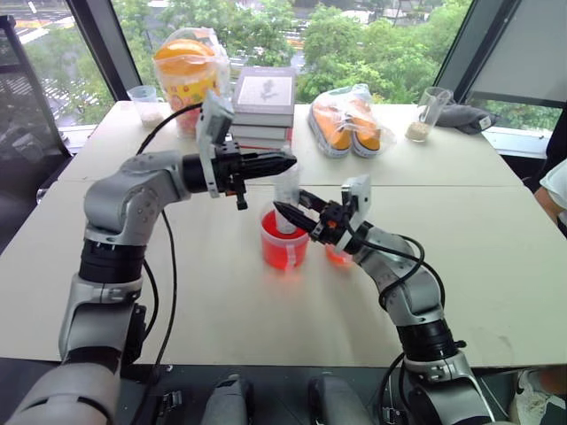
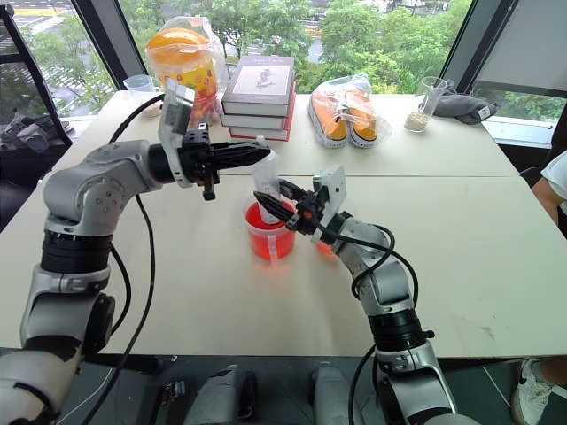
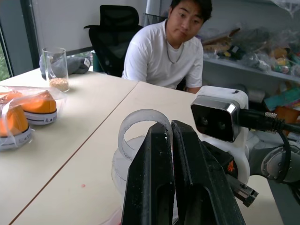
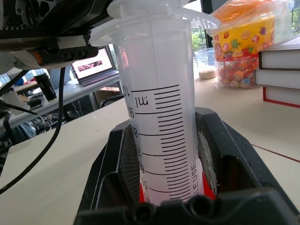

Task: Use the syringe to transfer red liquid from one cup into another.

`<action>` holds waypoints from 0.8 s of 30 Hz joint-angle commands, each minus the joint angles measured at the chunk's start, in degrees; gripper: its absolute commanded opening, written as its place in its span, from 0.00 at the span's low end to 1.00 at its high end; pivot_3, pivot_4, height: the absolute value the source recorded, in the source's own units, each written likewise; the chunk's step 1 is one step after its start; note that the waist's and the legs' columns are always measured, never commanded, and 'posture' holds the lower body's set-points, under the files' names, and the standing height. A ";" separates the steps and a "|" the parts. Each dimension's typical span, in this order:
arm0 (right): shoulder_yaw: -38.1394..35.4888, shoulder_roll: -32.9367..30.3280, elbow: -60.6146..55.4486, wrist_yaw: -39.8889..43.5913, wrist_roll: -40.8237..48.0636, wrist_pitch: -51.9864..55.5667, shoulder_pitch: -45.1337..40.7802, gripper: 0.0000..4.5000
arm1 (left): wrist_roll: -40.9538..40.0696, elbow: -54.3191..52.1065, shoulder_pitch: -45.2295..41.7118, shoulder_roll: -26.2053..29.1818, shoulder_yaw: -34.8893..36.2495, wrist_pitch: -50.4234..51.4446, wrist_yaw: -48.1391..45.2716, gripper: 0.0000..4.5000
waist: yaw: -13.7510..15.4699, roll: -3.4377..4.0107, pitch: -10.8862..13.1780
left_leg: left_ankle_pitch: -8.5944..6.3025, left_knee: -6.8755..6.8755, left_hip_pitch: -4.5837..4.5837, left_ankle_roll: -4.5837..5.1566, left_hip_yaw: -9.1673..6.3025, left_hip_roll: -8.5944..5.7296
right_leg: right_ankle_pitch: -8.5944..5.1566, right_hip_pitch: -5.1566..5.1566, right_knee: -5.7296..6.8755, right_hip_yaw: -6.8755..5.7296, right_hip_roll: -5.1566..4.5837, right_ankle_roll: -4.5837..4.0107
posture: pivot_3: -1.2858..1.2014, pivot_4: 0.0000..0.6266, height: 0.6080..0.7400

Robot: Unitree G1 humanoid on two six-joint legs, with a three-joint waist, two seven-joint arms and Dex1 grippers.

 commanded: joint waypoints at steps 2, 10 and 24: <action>2.20 -0.03 -1.85 1.71 0.77 1.44 -0.15 0.30 | 0.67 0.56 -5.07 -0.03 2.04 -4.09 -0.37 0.01 | -0.02 0.00 0.00 | 0.00 0.00 0.00 0.00 0.00 0.00 | 0.00 0.00 0.00 0.00 0.00 0.00 | 0.52 0.24 1.00; 2.43 0.03 -0.97 2.18 0.78 1.73 -0.18 0.30 | 1.80 2.70 -7.65 0.08 2.79 -6.12 -1.05 0.01 | 0.03 0.00 0.00 | 0.00 0.00 0.00 0.00 0.00 0.00 | 0.00 0.00 0.00 0.00 0.00 0.00 | 0.52 0.24 1.00; 2.30 -0.31 -1.11 2.53 0.80 2.10 -0.54 0.30 | 1.75 3.61 -9.11 0.06 3.51 -7.37 -1.06 0.01 | 0.01 0.00 0.00 | 0.00 0.00 -0.01 0.00 0.00 0.00 | 0.00 0.00 0.00 0.00 0.00 0.00 | 0.52 0.24 1.00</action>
